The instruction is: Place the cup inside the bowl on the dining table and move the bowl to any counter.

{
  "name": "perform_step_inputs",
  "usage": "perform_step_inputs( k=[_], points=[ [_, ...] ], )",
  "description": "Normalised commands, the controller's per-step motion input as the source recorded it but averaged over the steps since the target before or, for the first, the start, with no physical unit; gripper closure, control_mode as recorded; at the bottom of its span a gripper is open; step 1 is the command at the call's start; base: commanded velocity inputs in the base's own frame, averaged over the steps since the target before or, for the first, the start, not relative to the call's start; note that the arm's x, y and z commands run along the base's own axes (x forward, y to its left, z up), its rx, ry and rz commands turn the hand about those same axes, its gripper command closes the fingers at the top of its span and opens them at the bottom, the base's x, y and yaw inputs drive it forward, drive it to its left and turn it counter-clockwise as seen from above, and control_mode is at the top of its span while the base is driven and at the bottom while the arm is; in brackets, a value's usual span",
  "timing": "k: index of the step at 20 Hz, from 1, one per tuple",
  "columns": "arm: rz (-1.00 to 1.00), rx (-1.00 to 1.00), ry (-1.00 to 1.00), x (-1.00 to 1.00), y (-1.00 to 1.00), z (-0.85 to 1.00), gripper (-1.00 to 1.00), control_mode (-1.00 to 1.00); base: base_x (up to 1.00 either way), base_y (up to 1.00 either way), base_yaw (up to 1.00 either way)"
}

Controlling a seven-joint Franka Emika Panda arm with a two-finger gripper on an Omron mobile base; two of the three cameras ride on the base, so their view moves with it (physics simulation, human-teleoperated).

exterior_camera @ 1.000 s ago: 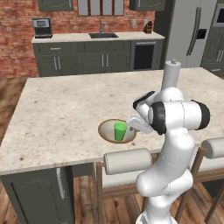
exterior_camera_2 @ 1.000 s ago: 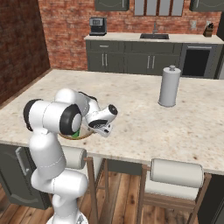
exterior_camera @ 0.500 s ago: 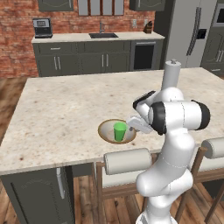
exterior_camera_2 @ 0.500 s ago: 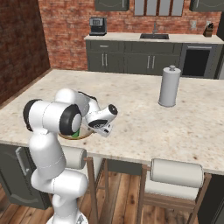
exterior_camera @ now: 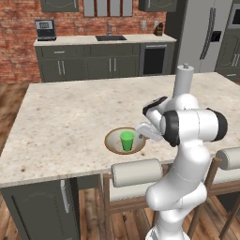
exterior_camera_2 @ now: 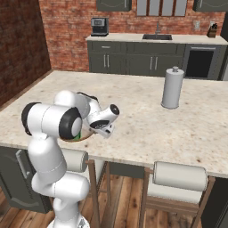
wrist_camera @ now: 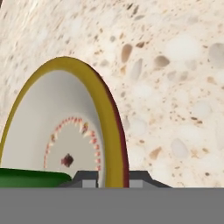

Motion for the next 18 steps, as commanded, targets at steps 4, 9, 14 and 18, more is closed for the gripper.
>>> perform_step_inputs(
  k=[4, 9, 14, 18],
  points=[
    [0.00, 0.00, 0.00, 0.00, 0.00, 0.09, 1.00, -1.00, 0.00, 0.00, 0.00],
    [0.00, 0.02, 0.00, 0.00, 0.00, 0.09, 1.00, -1.00, 0.00, 0.00, 0.00],
    [0.00, 0.05, 0.00, 0.00, 0.00, 0.10, 1.00, -1.00, 0.00, 0.00, 0.00],
    [0.00, 0.09, 0.00, 0.00, 0.00, 0.08, 1.00, -1.00, 0.00, 0.00, 0.00]
  ],
)
